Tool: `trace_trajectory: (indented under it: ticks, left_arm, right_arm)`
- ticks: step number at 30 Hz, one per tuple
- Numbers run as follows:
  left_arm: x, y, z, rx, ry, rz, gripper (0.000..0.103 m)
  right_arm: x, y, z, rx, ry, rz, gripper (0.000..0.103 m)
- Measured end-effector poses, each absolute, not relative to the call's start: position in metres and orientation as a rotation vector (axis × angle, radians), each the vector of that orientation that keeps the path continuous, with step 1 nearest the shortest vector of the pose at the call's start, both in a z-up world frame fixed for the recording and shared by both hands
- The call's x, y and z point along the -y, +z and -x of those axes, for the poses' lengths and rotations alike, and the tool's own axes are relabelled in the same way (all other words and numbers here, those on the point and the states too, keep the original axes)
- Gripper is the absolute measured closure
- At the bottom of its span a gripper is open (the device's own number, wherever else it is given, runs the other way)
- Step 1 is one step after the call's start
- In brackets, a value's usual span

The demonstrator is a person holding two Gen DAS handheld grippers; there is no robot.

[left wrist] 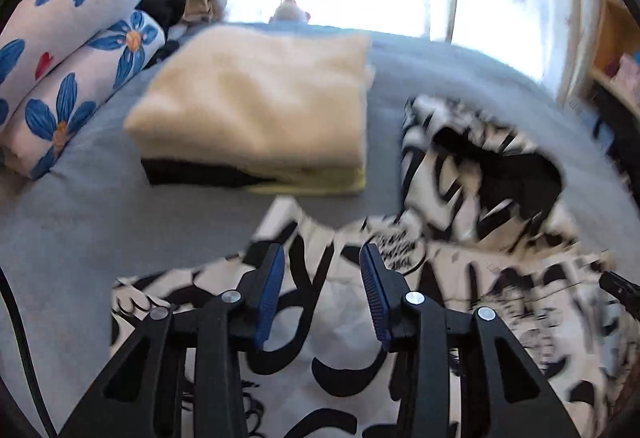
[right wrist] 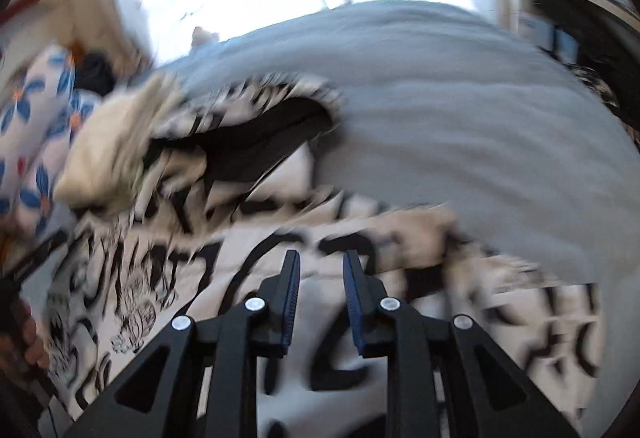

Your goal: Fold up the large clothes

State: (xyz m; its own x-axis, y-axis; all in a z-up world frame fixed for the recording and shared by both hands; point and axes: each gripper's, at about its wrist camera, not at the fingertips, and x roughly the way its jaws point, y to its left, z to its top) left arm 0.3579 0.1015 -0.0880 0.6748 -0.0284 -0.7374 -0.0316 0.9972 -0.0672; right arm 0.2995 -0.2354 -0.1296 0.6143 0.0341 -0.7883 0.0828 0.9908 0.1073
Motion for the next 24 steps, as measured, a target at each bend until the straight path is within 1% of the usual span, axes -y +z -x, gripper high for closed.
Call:
trace_trajectory:
  ticks: [2, 4, 5, 7, 9, 10, 12, 16, 19, 20, 21, 22, 23, 24]
  left_arm:
    - [-0.105, -0.113, -0.373, -0.904, 0.059, 0.046, 0.064]
    - [-0.120, -0.133, -0.379, -0.954, 0.043, 0.061, 0.063]
    - [-0.132, -0.134, -0.379, -0.949, -0.003, 0.125, 0.063]
    - [-0.143, -0.129, -0.381, -0.967, -0.026, 0.177, 0.064]
    - [-0.146, -0.118, -0.374, -0.983, -0.025, 0.172, 0.064]
    - [-0.146, -0.111, -0.368, -0.975, -0.029, 0.163, 0.064]
    - [-0.143, -0.097, -0.347, -0.946, -0.043, 0.143, 0.064]
    - [-0.139, -0.082, -0.293, -0.889, -0.041, 0.115, 0.063]
    - [-0.152, -0.092, -0.255, -0.894, 0.014, 0.080, 0.063]
    - [-0.160, -0.103, -0.245, -0.920, 0.040, 0.059, 0.063]
    - [-0.169, -0.111, -0.240, -0.944, 0.050, 0.054, 0.064]
    - [-0.176, -0.116, -0.235, -0.953, 0.049, 0.058, 0.068]
    - [-0.184, -0.118, -0.228, -0.944, 0.036, 0.065, 0.069]
    - [-0.189, -0.117, -0.223, -0.926, 0.035, 0.060, 0.069]
  right_arm:
    - [0.239, -0.145, -0.303, -0.932, -0.069, -0.124, 0.083]
    - [0.267, -0.148, -0.298, -0.918, -0.087, -0.209, 0.083]
    - [0.279, -0.147, -0.296, -0.921, -0.124, -0.216, 0.088]
    - [0.302, -0.147, -0.288, -0.944, -0.237, -0.176, 0.089]
    - [0.312, -0.144, -0.278, -0.956, -0.198, -0.204, 0.089]
    - [0.312, -0.138, -0.271, -0.957, -0.206, -0.203, 0.089]
    - [0.299, -0.127, -0.256, -0.939, -0.179, -0.185, 0.085]
    - [0.255, -0.111, -0.212, -0.897, -0.028, -0.145, 0.086]
    - [0.243, -0.122, -0.181, -0.924, -0.013, -0.063, 0.086]
    - [0.248, -0.129, -0.175, -0.941, -0.047, -0.029, 0.086]
    - [0.257, -0.134, -0.168, -0.954, -0.081, -0.013, 0.086]
    - [0.274, -0.141, -0.162, -0.974, -0.140, -0.004, 0.086]
    - [0.292, -0.144, -0.156, -0.978, -0.181, -0.015, 0.090]
    - [0.313, -0.145, -0.147, -0.968, -0.187, -0.071, 0.103]
